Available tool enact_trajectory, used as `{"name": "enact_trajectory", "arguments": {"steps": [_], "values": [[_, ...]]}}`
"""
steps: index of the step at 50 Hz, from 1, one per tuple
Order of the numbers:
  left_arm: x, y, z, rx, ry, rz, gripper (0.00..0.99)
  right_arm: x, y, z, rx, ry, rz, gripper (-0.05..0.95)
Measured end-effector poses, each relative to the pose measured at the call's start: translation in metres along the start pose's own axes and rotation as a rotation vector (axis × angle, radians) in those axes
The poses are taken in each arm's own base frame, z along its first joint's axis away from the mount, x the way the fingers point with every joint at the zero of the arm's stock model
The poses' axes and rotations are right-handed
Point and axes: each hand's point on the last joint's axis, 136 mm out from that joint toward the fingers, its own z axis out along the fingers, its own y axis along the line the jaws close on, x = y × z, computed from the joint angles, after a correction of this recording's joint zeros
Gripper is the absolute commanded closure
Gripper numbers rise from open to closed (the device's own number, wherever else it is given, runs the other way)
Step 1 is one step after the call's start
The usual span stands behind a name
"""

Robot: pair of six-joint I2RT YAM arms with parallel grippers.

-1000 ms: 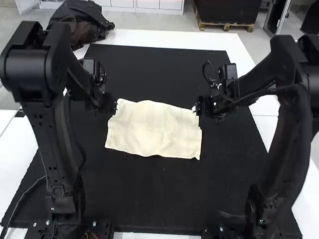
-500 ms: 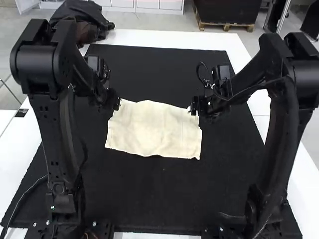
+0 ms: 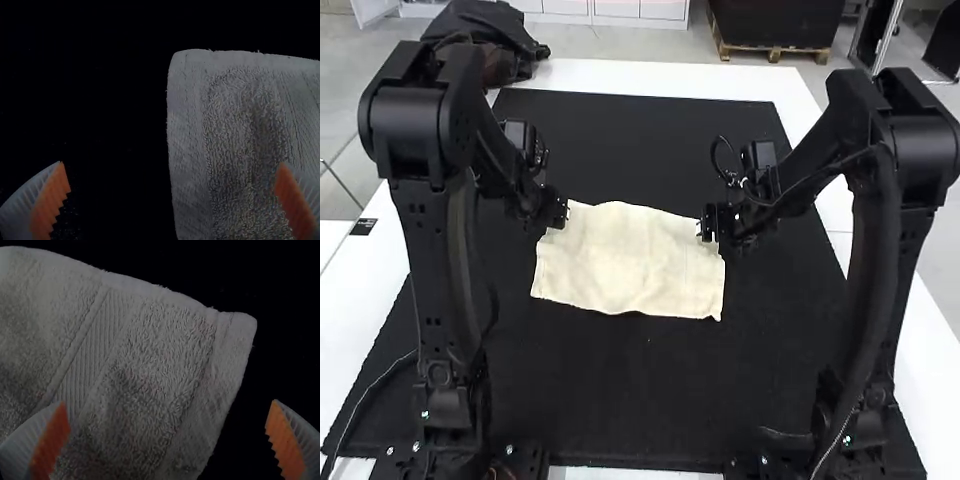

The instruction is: Fold the towel.

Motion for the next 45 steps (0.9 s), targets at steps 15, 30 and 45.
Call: {"name": "enact_trajectory", "arguments": {"steps": [15, 30, 45], "values": [[0.010, -0.002, 0.011, 0.005, 0.020, 0.002, 0.039, -0.003, -0.004, 0.008, 0.010, -0.008, -0.002, -0.01], [0.012, -0.003, 0.013, 0.007, 0.021, 0.009, 0.046, -0.004, -0.001, 0.011, 0.044, -0.011, -0.023, 0.00], [0.013, -0.006, 0.016, 0.019, 0.025, 0.024, 0.093, -0.003, -0.002, 0.014, 0.085, -0.009, -0.049, 0.27]]}}
